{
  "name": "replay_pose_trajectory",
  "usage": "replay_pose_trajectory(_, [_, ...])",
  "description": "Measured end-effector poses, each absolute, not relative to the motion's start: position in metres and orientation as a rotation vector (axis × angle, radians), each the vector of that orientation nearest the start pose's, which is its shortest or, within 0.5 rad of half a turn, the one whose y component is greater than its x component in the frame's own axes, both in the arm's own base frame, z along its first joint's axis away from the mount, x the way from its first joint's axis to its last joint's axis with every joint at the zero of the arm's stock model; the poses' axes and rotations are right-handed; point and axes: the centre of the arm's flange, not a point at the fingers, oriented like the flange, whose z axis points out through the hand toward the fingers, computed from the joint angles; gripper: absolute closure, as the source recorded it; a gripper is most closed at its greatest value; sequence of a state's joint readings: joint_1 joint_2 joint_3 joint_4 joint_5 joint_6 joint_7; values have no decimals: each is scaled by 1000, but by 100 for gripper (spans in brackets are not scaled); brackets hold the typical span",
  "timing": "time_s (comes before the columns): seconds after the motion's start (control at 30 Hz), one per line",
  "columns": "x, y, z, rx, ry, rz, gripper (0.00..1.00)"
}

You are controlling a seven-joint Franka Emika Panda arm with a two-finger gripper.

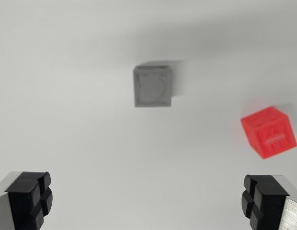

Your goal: Destack cube

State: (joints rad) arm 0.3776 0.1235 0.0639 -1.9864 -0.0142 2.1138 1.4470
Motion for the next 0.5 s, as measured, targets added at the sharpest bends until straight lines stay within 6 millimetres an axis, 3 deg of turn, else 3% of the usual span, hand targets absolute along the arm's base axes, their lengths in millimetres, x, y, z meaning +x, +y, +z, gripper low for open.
replay_pose_trajectory(0.5, [526,247,413,-2758,1504,-8,0])
